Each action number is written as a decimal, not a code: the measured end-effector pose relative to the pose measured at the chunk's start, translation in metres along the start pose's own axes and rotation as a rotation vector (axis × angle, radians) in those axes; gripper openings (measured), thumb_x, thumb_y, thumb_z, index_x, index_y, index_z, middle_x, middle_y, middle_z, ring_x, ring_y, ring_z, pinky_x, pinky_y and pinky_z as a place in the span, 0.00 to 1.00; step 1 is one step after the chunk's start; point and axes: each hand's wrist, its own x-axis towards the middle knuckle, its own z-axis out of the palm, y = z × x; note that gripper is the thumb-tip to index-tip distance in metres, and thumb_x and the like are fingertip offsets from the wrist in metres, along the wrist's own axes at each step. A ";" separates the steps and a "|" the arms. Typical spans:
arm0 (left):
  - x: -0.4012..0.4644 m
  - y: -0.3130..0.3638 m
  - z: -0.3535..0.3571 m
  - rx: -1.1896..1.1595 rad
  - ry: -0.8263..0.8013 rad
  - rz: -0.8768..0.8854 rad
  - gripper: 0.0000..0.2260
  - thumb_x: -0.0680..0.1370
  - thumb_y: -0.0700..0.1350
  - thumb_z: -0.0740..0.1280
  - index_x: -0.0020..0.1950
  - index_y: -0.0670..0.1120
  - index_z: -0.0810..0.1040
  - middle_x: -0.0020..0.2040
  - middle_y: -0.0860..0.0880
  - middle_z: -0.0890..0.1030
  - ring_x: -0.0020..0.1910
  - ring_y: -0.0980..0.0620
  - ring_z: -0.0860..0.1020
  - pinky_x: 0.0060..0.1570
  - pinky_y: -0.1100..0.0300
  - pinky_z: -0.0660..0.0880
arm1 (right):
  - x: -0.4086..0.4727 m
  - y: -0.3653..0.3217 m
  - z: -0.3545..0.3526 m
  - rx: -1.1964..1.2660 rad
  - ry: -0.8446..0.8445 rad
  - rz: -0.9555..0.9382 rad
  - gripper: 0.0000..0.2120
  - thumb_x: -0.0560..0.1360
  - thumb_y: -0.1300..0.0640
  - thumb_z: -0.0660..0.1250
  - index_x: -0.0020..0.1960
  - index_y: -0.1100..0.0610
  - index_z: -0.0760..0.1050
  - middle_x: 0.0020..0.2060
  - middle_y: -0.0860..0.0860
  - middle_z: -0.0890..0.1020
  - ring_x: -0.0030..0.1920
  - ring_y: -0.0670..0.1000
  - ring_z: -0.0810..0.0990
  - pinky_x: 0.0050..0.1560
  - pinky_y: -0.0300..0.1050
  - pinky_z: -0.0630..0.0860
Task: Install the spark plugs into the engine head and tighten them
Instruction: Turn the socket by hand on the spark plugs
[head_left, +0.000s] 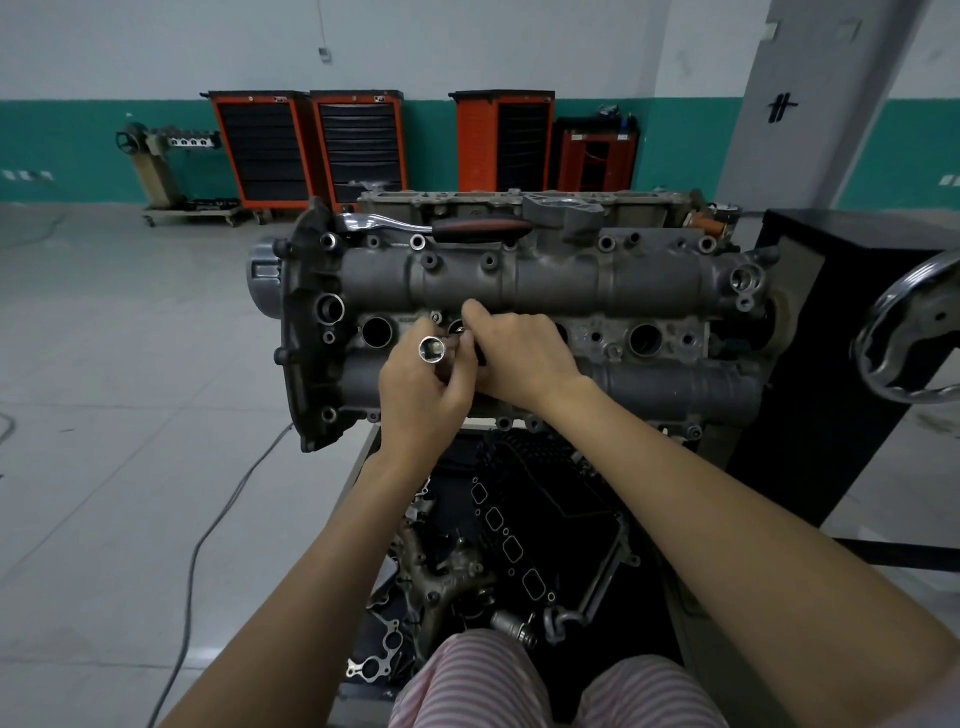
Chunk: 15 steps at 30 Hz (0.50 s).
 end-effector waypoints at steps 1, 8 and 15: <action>0.000 -0.001 0.001 -0.008 -0.007 -0.016 0.18 0.74 0.53 0.57 0.36 0.39 0.67 0.29 0.47 0.70 0.29 0.46 0.70 0.29 0.53 0.65 | 0.000 0.000 0.000 0.003 0.002 -0.006 0.09 0.73 0.54 0.61 0.49 0.59 0.68 0.35 0.55 0.81 0.35 0.61 0.78 0.29 0.45 0.58; 0.004 0.002 0.002 0.027 0.043 -0.039 0.26 0.74 0.56 0.61 0.27 0.35 0.72 0.22 0.43 0.72 0.24 0.43 0.71 0.29 0.50 0.65 | -0.003 -0.001 -0.005 0.030 0.058 0.053 0.06 0.70 0.57 0.67 0.41 0.60 0.78 0.28 0.61 0.79 0.30 0.64 0.78 0.31 0.45 0.61; 0.000 0.002 0.001 0.037 0.011 0.019 0.11 0.76 0.45 0.62 0.35 0.46 0.66 0.28 0.55 0.65 0.29 0.50 0.68 0.32 0.59 0.61 | -0.002 0.000 -0.001 0.020 -0.012 0.015 0.10 0.72 0.53 0.64 0.44 0.58 0.66 0.32 0.55 0.80 0.32 0.61 0.78 0.29 0.44 0.59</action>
